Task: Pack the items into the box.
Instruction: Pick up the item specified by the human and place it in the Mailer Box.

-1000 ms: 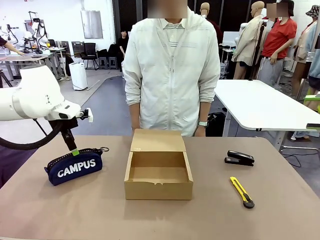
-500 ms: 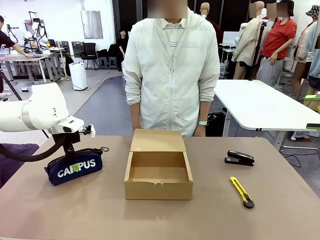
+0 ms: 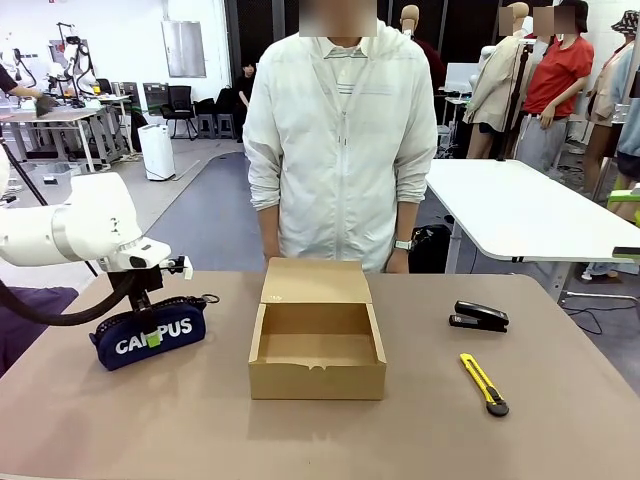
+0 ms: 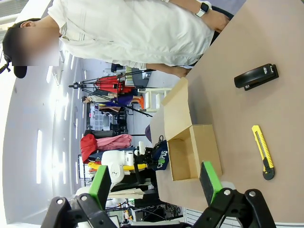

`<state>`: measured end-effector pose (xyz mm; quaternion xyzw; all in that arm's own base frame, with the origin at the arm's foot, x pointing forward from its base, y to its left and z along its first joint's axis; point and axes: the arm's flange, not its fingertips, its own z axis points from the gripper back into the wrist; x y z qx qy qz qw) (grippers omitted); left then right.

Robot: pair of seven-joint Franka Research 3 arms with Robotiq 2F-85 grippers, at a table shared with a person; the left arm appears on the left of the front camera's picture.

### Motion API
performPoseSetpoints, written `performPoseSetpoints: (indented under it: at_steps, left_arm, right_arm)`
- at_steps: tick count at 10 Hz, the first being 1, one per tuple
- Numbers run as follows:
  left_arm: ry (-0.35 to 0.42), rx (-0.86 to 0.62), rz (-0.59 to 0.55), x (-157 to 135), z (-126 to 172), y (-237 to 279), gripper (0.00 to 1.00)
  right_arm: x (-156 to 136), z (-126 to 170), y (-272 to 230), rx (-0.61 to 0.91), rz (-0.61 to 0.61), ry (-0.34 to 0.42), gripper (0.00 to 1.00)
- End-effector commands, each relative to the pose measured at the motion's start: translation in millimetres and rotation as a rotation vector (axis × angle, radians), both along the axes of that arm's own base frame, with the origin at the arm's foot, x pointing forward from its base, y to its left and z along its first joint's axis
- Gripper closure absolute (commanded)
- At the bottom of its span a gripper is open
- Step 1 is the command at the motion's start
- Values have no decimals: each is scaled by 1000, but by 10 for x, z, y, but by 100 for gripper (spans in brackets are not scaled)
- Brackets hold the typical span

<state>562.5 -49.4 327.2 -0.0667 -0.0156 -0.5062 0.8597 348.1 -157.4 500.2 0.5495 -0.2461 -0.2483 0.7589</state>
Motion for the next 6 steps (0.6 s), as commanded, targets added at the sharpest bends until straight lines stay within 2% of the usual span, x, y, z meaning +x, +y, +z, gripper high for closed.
performPoseSetpoints:
  at_steps: [1,5,6]
  left_arm:
    - [-12,3,-8,-15,38,3,100]
    - [-67,2,47,-121,242,105,100]
    - [-59,-2,57,-182,353,125,100]
  right_arm:
    - [4,27,4,4,3,-3,0]
    - [4,27,4,4,3,-3,0]
    - [4,27,4,4,3,-3,0]
